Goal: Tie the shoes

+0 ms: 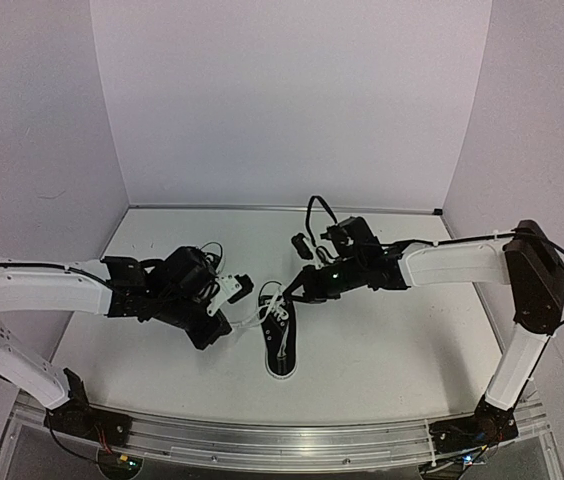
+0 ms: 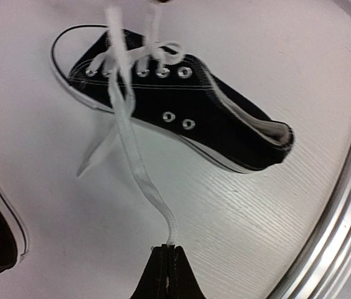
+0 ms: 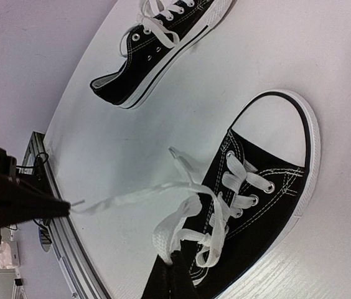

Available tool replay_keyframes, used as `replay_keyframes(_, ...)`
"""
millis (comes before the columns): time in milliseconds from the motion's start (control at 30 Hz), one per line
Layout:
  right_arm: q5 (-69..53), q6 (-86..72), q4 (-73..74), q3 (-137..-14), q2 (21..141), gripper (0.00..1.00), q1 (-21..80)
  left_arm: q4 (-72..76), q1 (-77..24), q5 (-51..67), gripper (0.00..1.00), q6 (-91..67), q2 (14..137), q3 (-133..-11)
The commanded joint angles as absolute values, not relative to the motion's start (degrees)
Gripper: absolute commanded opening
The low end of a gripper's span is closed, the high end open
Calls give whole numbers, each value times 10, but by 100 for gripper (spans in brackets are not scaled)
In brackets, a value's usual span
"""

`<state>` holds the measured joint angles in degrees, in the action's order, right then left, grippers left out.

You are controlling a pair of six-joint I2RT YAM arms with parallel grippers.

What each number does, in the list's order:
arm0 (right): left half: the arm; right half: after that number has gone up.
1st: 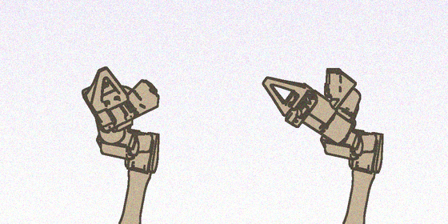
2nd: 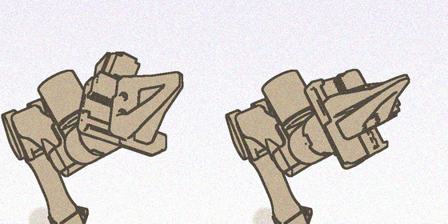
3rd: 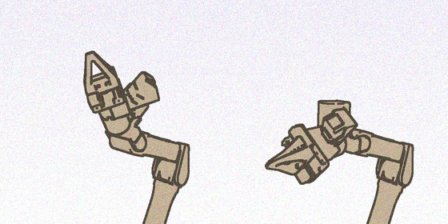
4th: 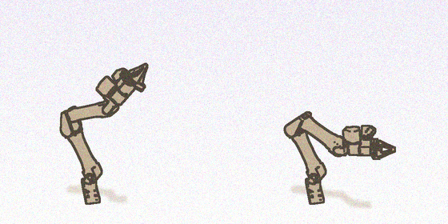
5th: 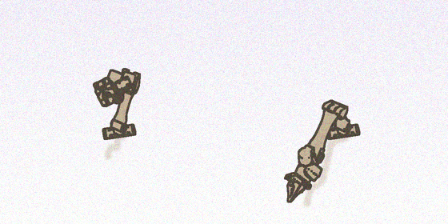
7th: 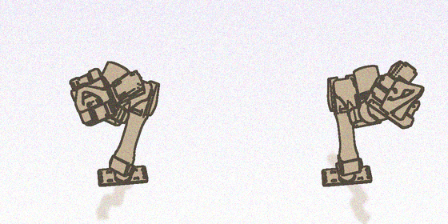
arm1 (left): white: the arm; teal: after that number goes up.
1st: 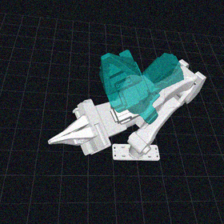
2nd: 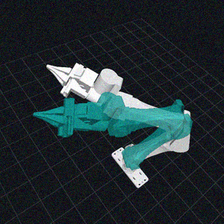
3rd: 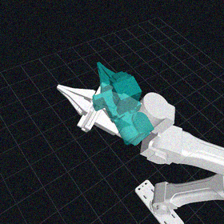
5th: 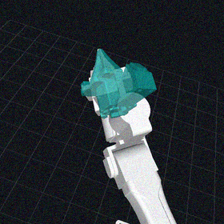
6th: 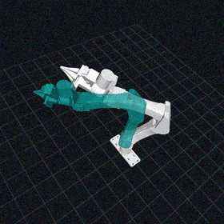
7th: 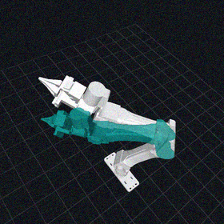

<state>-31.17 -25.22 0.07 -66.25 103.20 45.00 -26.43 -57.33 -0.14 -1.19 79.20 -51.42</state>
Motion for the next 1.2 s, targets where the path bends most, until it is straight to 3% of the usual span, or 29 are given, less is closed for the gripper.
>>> replay_keyframes(0, -318, -238, -4, -693, 1044, 0, 446, -190, -625, 39, 0, -4, 767, -495)
replay_keyframes(633, -357, -200, 0, -700, 1040, 0, 427, 18, -661, 157, 1, 156, 1032, -669)
replay_keyframes(767, -365, -195, 0, -701, 1041, 0, 425, 30, -660, 128, 16, 178, 1069, -692)
replay_keyframes(833, -369, -193, 0, -701, 1041, 0, 425, 31, -659, 115, 32, 178, 1071, -696)
replay_keyframes(933, -375, -191, 0, -702, 1042, 0, 425, 25, -657, 112, 45, 169, 1044, -685)
replay_keyframes(1067, -385, -194, 0, -704, 1047, 0, 426, 56, -645, 107, 55, 136, 965, -620)
replay_keyframes(1167, -391, -197, 0, -709, 1051, 0, 431, 81, -626, 84, 56, 100, 893, -559)
